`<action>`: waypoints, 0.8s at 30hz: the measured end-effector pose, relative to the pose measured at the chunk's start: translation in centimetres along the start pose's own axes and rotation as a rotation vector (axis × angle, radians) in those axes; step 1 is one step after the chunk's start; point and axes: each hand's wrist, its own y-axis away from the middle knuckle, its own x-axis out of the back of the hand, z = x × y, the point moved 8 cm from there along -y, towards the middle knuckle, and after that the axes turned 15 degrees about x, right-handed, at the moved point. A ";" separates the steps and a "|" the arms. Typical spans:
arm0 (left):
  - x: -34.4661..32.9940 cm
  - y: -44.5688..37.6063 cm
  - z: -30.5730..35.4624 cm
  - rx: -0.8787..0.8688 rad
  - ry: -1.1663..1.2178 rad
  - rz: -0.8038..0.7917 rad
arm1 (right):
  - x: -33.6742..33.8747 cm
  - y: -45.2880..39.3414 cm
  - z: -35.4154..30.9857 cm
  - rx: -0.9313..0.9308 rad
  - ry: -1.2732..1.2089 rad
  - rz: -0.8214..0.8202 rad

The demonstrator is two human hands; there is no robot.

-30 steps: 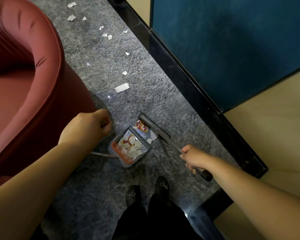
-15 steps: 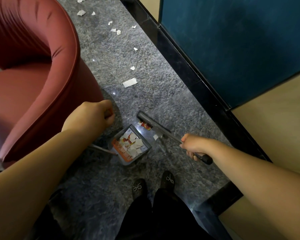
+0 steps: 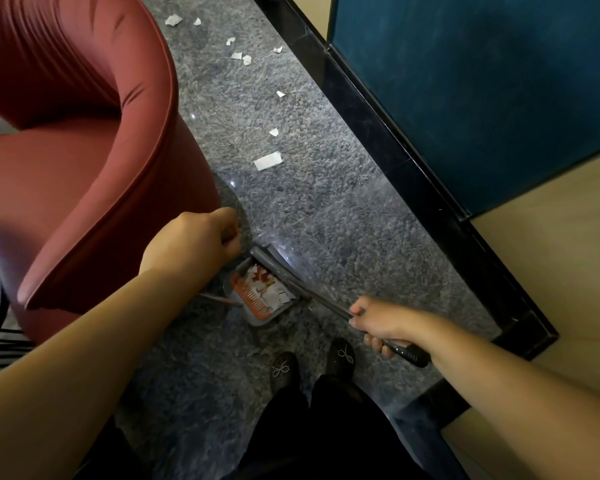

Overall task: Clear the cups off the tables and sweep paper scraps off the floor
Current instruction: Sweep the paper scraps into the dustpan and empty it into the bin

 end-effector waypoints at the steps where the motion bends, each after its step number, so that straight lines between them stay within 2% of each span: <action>1: 0.0 0.0 0.0 0.000 -0.001 0.005 | -0.3 0.0 0.1 0.002 -0.007 -0.003; 11: 0.9 1.2 -2.1 0.006 0.056 0.033 | -1.4 1.9 0.4 -0.026 -0.188 0.081; 24: 3.2 1.3 -2.6 0.041 0.150 0.083 | 2.8 3.8 -2.2 0.010 -0.278 0.233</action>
